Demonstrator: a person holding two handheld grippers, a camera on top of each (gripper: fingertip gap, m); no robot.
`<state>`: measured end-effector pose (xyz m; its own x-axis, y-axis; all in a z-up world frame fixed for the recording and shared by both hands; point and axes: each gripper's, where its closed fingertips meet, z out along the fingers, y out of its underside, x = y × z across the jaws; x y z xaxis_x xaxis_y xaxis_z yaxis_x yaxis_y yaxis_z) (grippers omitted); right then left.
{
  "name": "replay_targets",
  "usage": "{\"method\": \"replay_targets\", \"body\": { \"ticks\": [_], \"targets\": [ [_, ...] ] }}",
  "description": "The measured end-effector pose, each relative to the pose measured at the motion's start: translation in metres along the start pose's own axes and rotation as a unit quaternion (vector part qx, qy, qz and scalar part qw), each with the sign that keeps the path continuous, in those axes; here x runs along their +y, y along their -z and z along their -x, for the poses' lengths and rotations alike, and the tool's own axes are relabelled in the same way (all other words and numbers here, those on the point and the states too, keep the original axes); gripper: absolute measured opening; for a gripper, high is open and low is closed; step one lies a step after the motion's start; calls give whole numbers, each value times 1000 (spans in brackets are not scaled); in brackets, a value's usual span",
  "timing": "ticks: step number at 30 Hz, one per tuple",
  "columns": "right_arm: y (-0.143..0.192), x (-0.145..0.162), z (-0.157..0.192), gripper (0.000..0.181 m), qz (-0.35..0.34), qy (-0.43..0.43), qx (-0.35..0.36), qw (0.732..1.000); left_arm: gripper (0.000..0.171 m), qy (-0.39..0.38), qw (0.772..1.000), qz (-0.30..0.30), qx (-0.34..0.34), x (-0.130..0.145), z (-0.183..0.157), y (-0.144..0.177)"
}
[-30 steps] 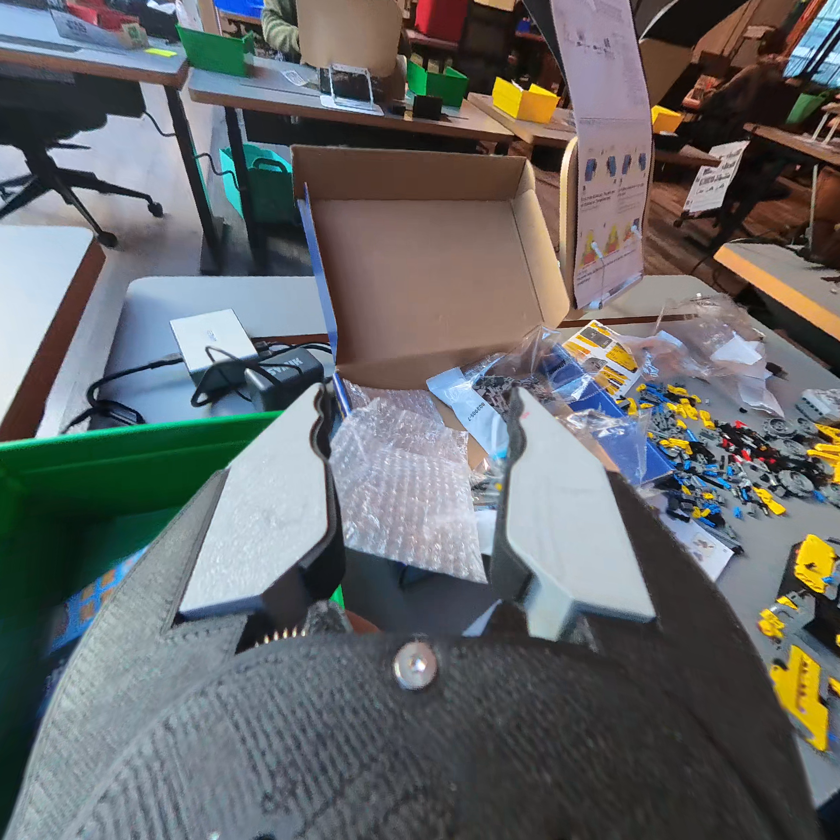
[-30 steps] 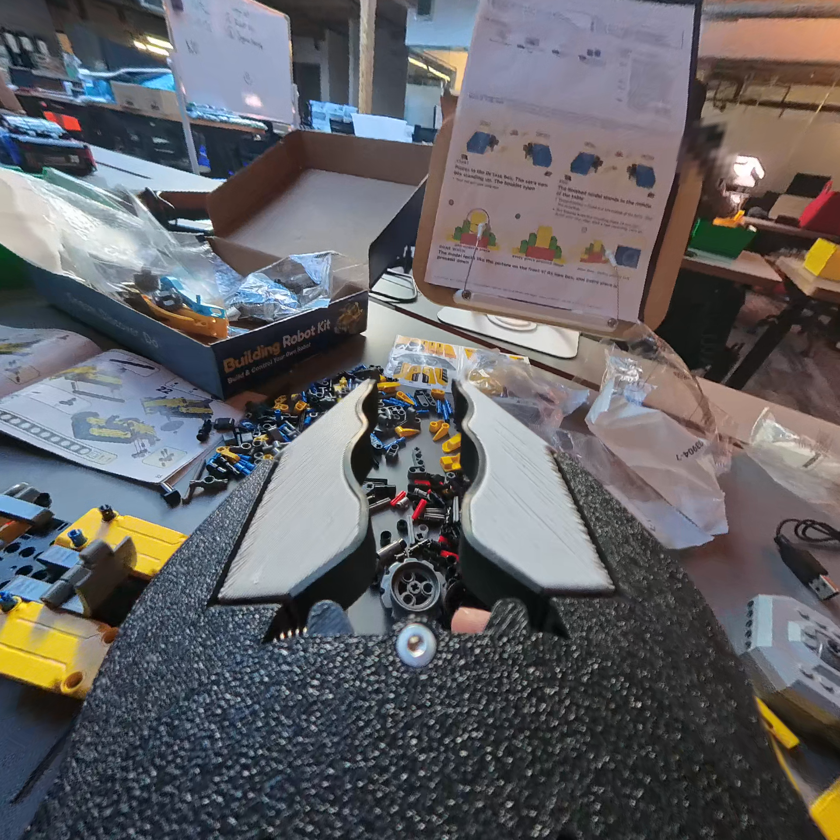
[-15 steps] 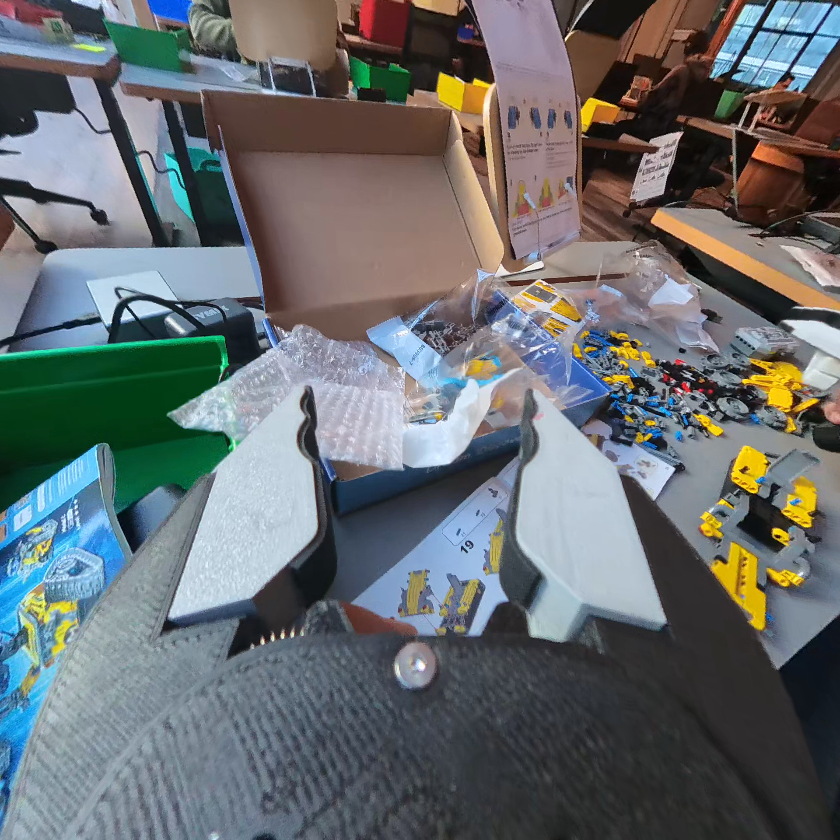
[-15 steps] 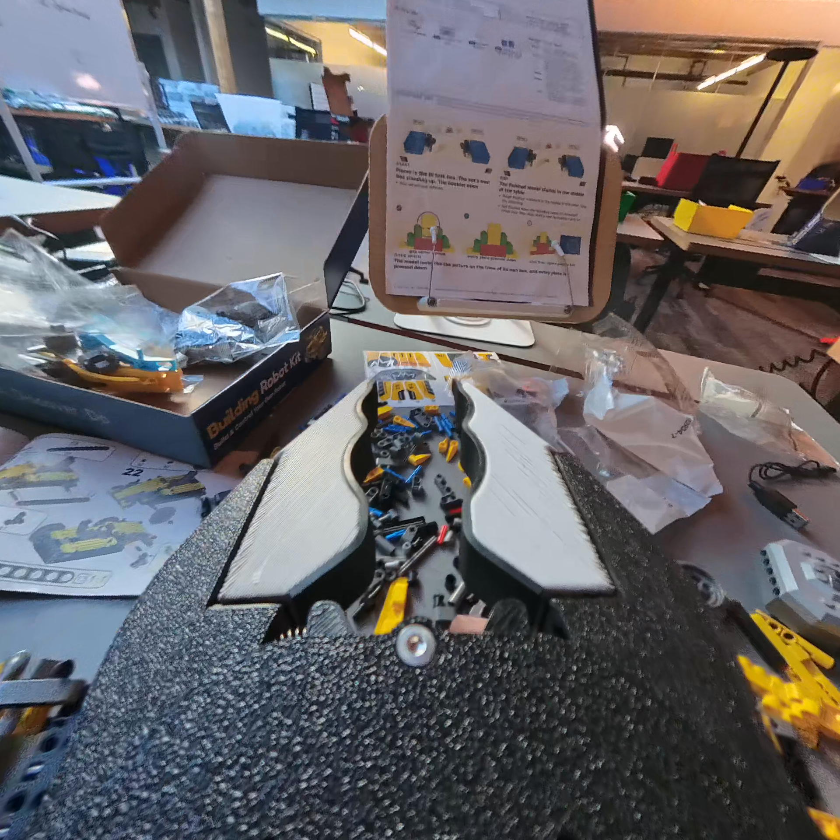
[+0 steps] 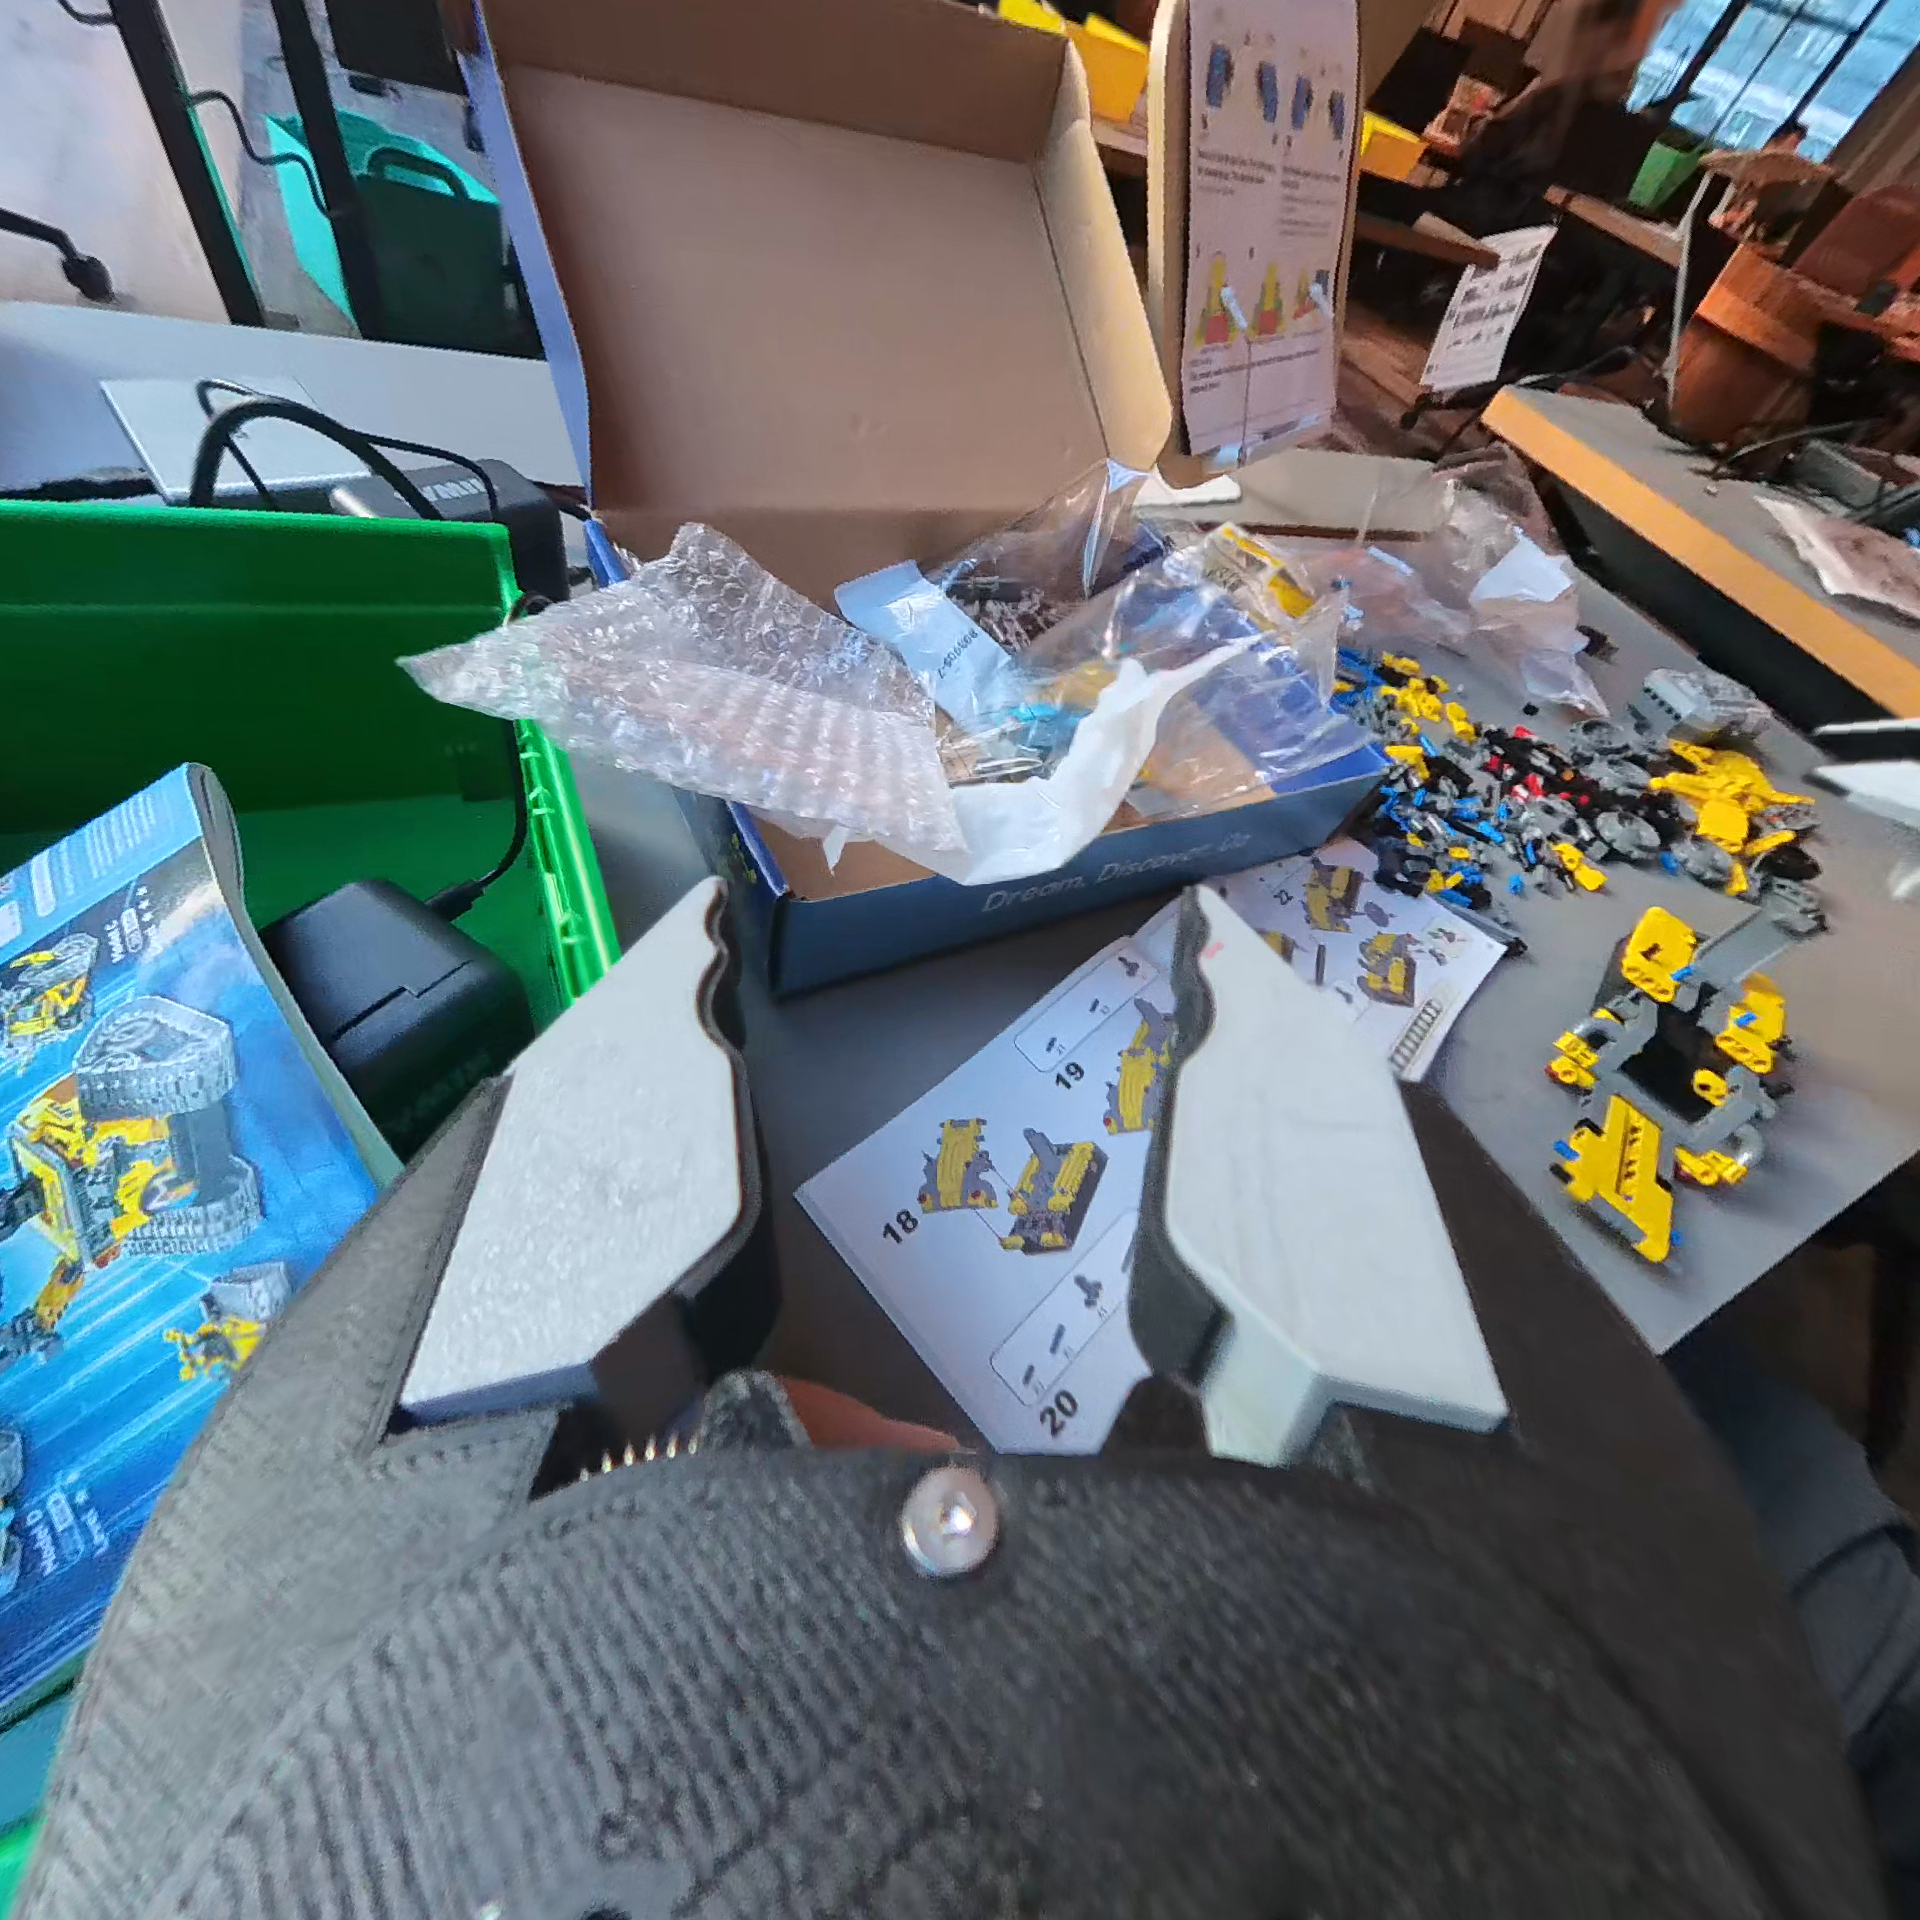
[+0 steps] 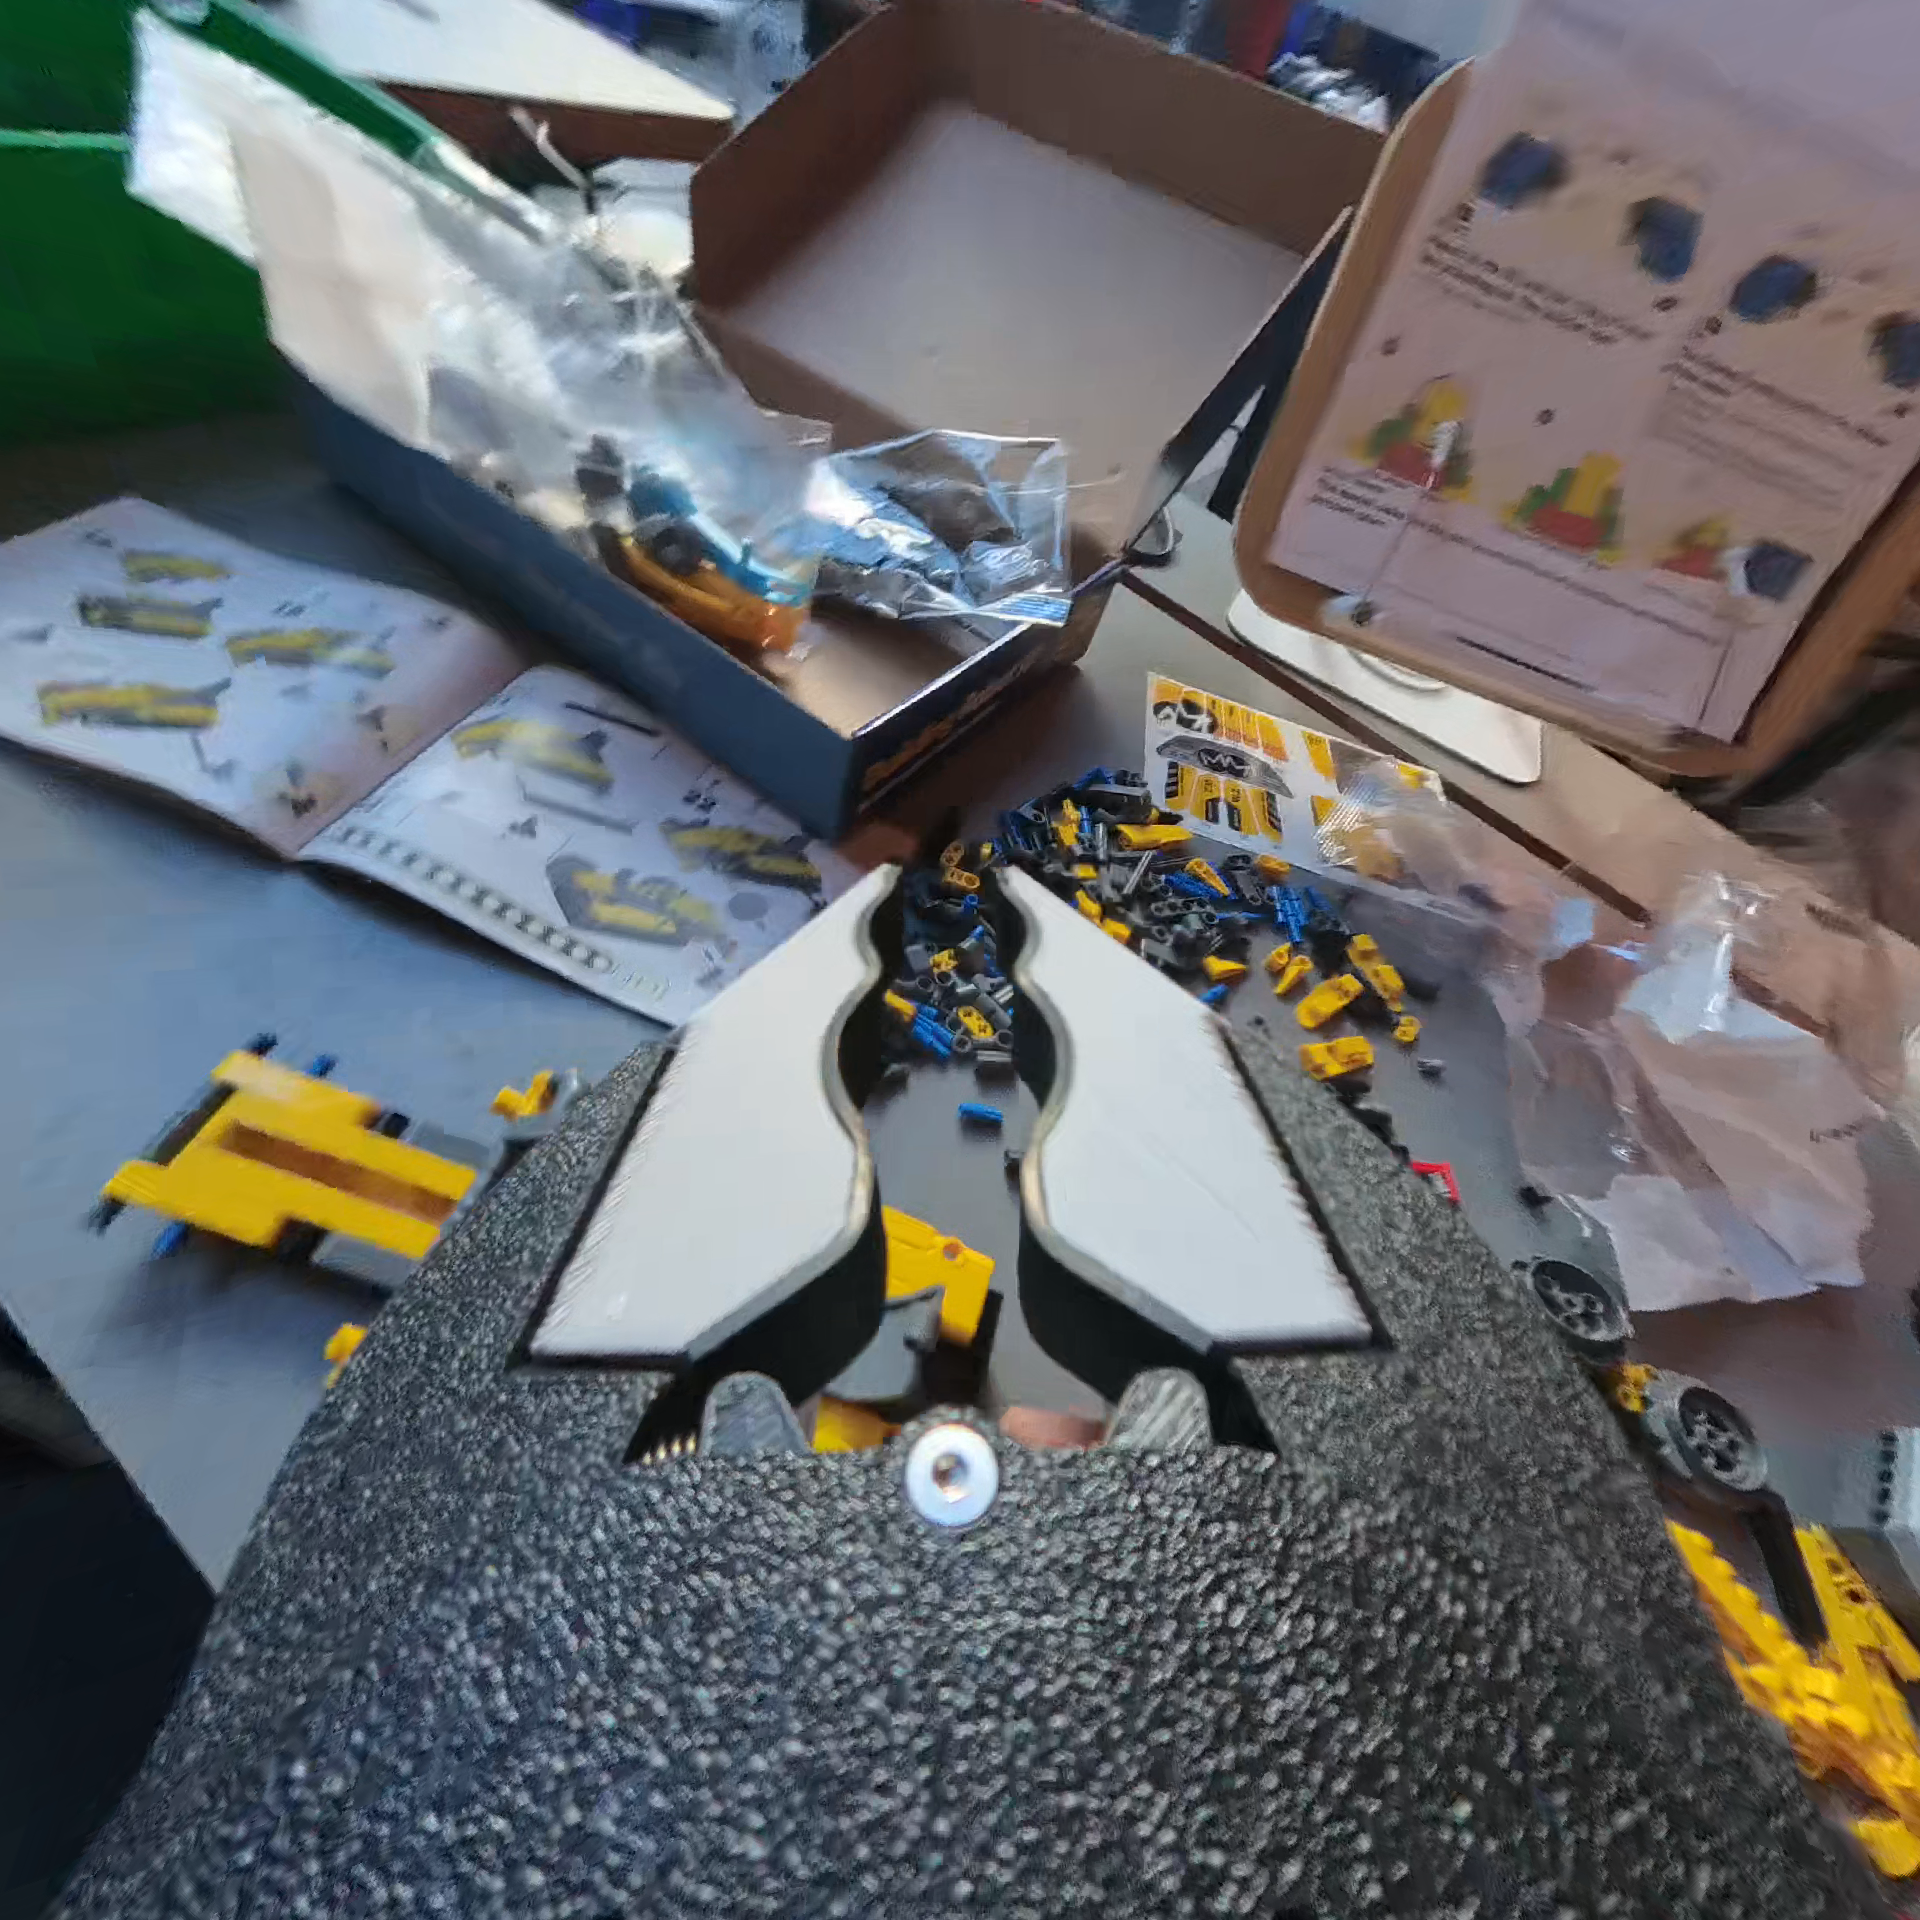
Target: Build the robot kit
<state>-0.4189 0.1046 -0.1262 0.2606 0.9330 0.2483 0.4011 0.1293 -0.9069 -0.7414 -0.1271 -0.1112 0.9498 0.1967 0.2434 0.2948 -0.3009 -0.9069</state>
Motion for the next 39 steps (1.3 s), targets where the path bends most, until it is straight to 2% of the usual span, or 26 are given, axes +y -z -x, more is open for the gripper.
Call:
{"method": "replay_targets", "body": {
  "ticks": [3,5,8,14,19,22,28,31,35,39],
  "targets": [
    [10,7,-6,18,13,37,-23,999,61,-35,999,13,0,3,-17,6],
    [12,17,-21,18,23,58,-17,998,58,-68,997,13,-15,5,-29,5],
    [11,25,-52,18,9,88,-4,996,57,-98,994,49,-20,26,-54,-8],
    [3,35,-121,26,-75,53,-10,996,56,-151,980,107,-68,73,-91,-55],
    [-3,48,-159,34,-106,-9,-13,994,54,-99,986,117,-58,87,-113,-107],
    [-6,48,-185,36,-98,-12,6,995,55,-96,989,90,-64,73,-121,-129],
    [1,32,-272,60,-80,-57,110,989,57,-94,995,15,-35,11,-155,-160],
    [12,44,-321,61,-82,-98,174,976,56,-109,994,-6,-14,-10,-173,-178],
    [30,70,-359,62,-142,-201,183,952,57,-116,993,-18,14,-21,-197,-199],
    [59,92,-390,61,-162,-238,243,926,56,-152,988,-13,36,-30,-220,-213]
  ]
}}
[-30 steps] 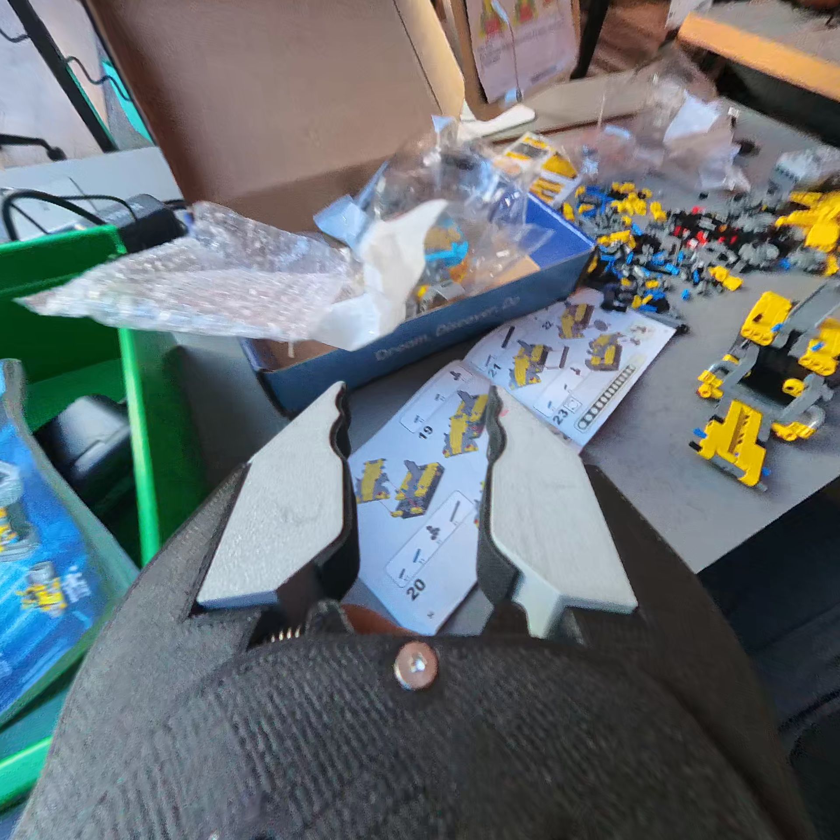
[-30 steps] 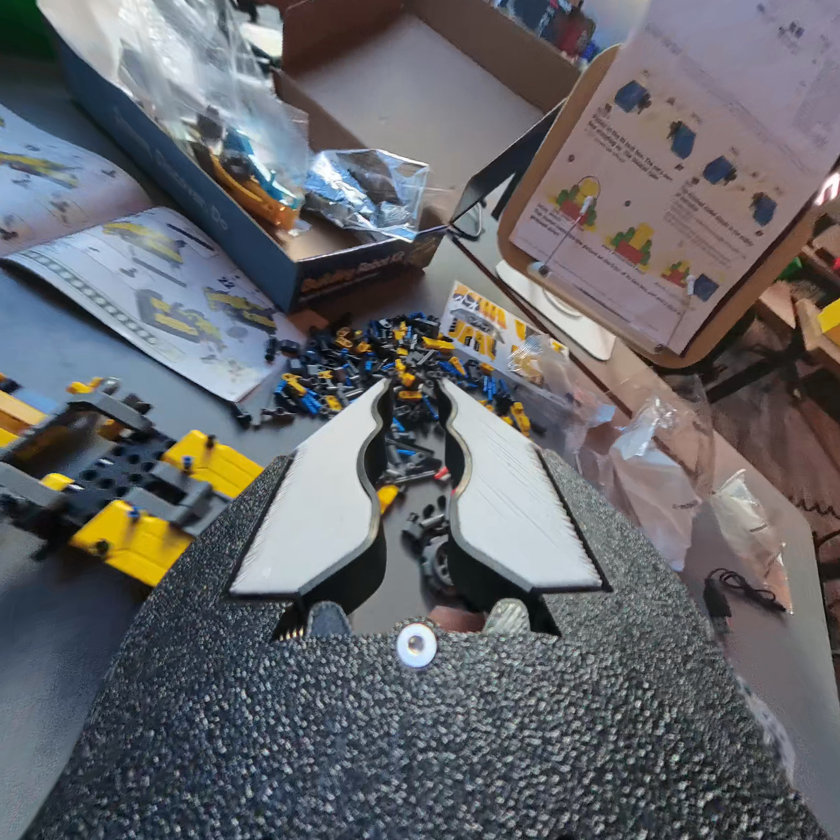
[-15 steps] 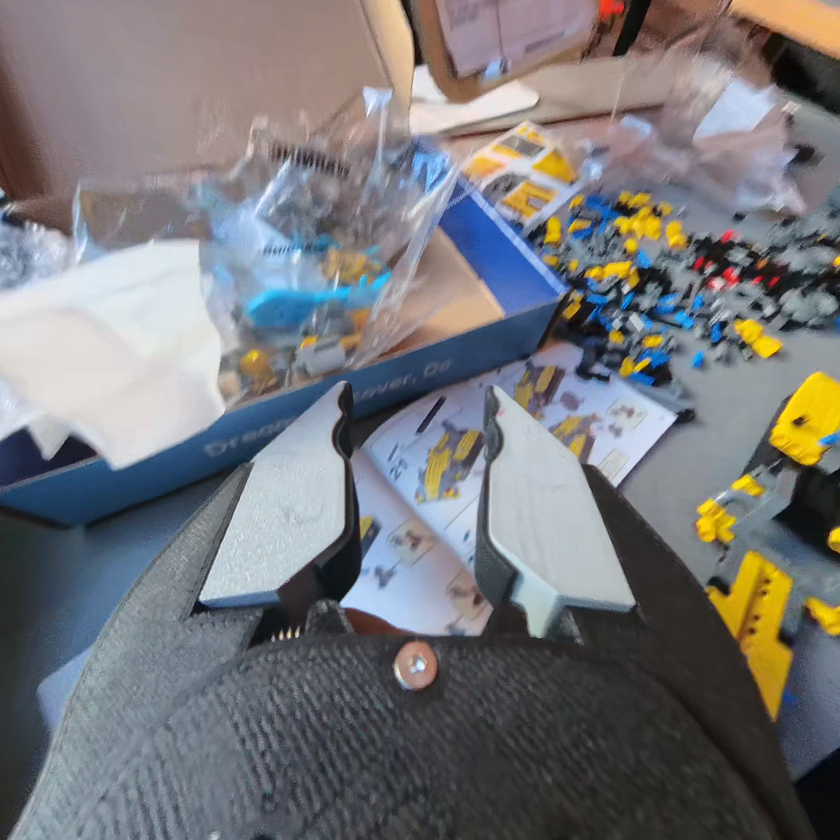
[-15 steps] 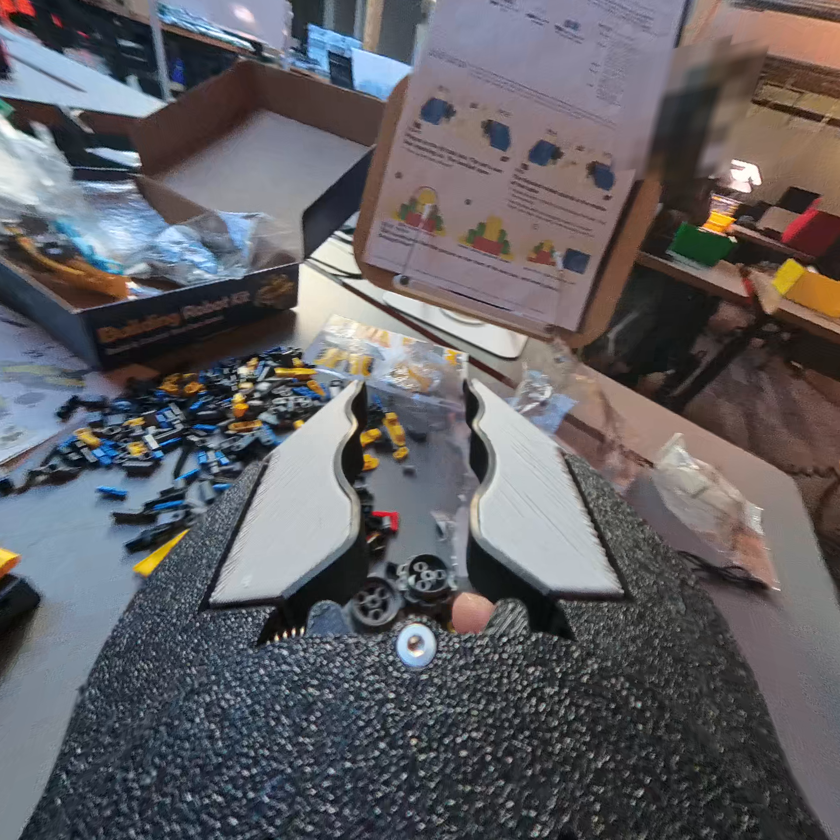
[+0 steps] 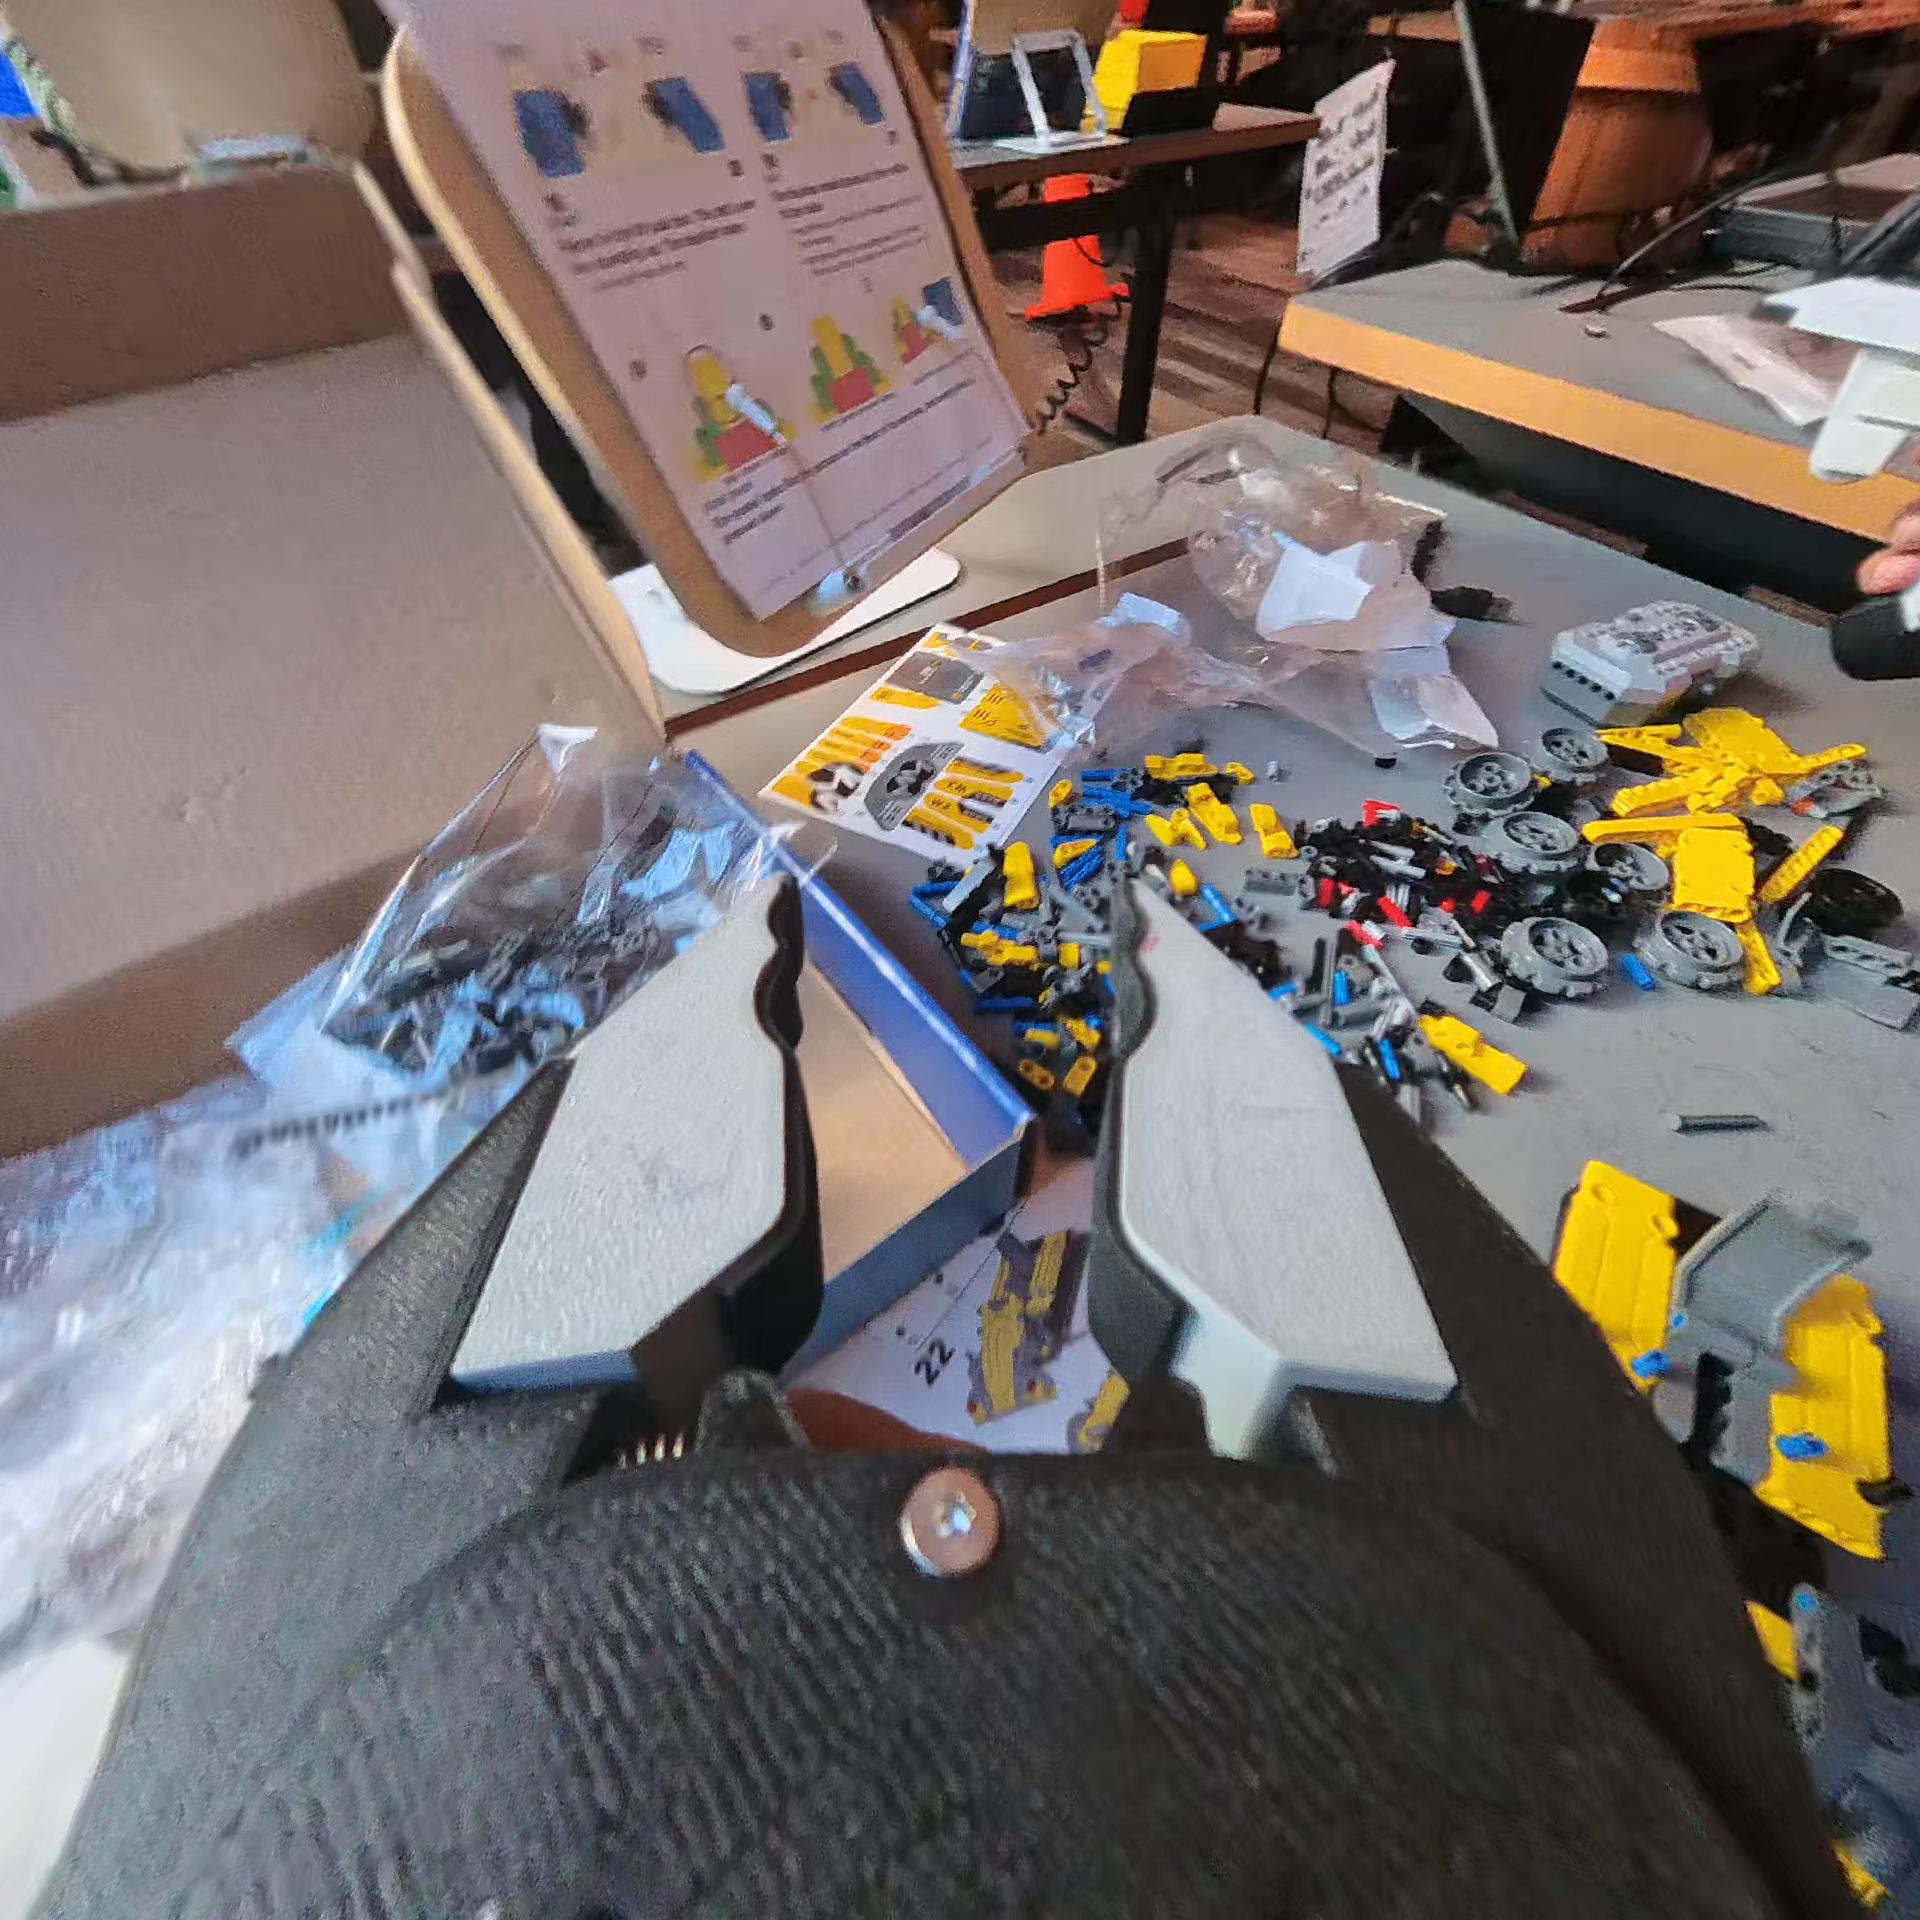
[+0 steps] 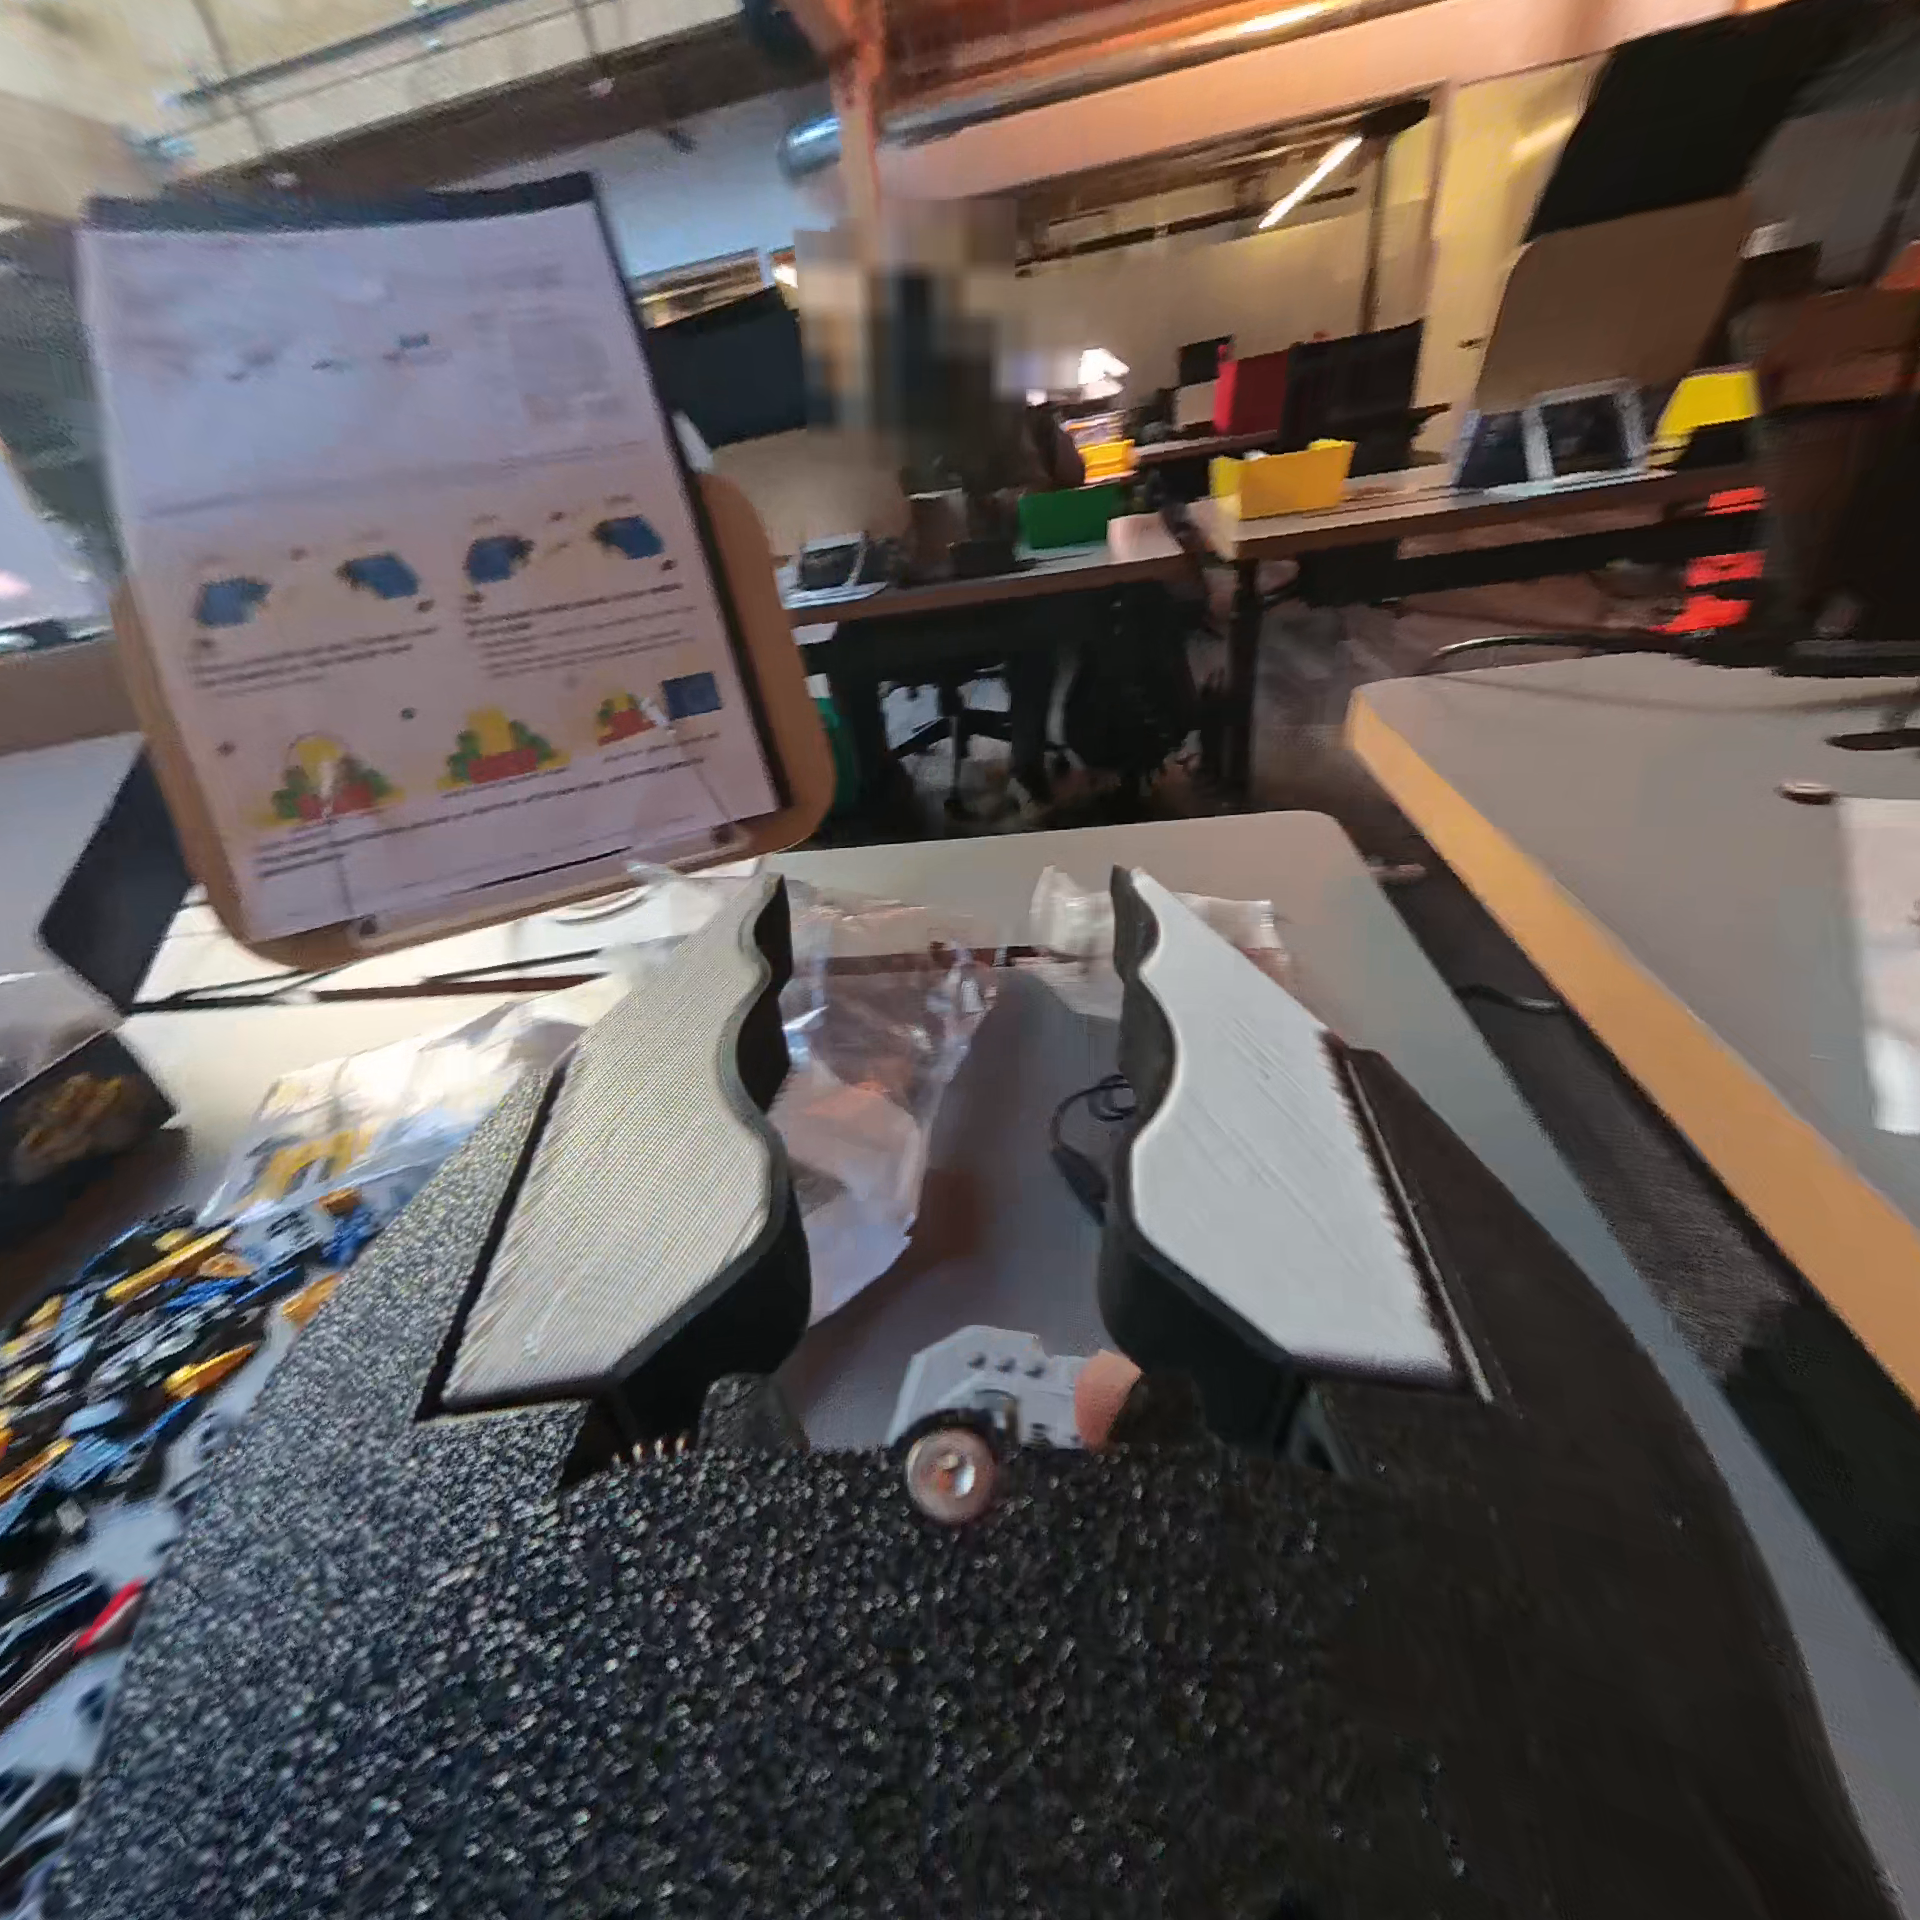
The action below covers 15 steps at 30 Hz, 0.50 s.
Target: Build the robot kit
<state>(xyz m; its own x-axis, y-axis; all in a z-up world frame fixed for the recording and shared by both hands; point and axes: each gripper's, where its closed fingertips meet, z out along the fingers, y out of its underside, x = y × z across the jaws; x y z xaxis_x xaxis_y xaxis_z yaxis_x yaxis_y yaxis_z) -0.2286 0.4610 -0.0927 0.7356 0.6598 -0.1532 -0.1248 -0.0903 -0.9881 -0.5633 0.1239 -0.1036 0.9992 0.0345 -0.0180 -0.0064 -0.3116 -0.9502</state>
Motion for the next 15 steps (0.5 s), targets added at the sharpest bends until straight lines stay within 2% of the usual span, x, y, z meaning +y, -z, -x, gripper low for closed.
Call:
{"method": "replay_targets", "body": {
  "ticks": [3,5,8,12,15],
  "targets": [
    [6,-5,-14,58,-17,-18,31,999,56,-19,999,-16,27,-29,-12,-14],
    [0,3,4,57,-3,-19,-8,1000,59,-32,999,-5,44,-42,-18,-29],
    [-14,30,32,56,52,28,-47,997,59,-72,994,37,68,-52,-28,-51],
    [-25,56,49,56,98,92,-51,990,58,-123,988,59,67,-69,-32,-70],
    [-27,62,51,56,106,95,-52,988,57,-125,989,54,58,-84,-27,-77]
  ]
}}
